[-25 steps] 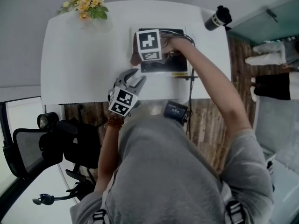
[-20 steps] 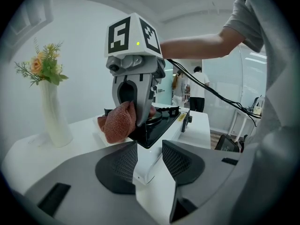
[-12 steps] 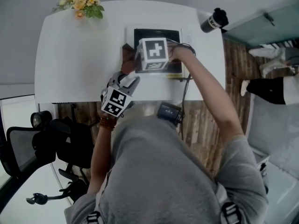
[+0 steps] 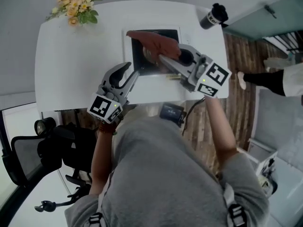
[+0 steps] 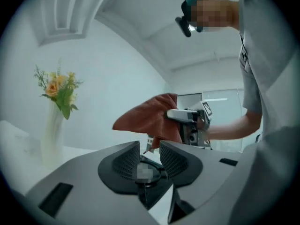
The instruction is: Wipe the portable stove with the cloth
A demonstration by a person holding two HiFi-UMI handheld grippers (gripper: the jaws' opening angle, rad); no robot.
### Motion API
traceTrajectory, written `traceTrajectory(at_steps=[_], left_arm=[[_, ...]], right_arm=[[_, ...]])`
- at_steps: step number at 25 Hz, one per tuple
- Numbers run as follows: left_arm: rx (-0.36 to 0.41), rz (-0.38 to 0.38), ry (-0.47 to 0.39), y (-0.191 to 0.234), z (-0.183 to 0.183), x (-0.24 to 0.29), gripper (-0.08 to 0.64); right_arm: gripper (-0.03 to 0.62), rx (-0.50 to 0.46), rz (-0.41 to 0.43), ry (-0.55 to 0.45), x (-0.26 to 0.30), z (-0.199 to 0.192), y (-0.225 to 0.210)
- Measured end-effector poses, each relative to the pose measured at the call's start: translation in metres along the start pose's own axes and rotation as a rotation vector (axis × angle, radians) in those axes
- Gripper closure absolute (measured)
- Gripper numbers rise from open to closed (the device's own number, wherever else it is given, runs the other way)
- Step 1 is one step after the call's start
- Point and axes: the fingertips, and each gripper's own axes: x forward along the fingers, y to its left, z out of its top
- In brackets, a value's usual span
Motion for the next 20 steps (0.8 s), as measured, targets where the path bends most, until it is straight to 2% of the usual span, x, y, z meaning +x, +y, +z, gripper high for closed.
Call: traceTrajectory(at_steps=[2,4,6,9,11,14,17,20], left_arm=[[0.038,0.064,-0.058,0.005,0.018,0.006,0.414],[0.107,0.147,-0.083,0.010,0.029,0.011,0.425],[0.147,0.226,-0.091,0.012,0.033,0.011,0.450],[0.157,0.310,-0.111,0.013,0.035,0.013,0.491],[0.152,0.322,-0.115,0.012,0.031,0.015,0.509],[0.151,0.337,-0.103,0.011,0.024,0.015,0.518],[0.197,0.363,-0.082,0.012,0.019,0.011,0.523],[0.270,0.372,-0.027,0.014,0.011,0.010,0.525]], right_arm=[[0.497,-0.049,-0.156,-0.101,-0.020,0.013,-0.009],[0.497,-0.130,-0.300,-0.136,-0.034,0.014,-0.012],[0.497,-0.198,-0.424,-0.134,-0.043,0.004,-0.008],[0.497,-0.281,-0.559,-0.103,-0.046,-0.011,-0.004],[0.499,-0.305,-0.613,-0.085,-0.045,-0.018,-0.004],[0.500,-0.273,-0.633,-0.072,-0.045,-0.030,-0.003],[0.503,-0.232,-0.634,-0.061,-0.046,-0.042,-0.003],[0.508,-0.214,-0.644,-0.050,-0.049,-0.051,-0.004]])
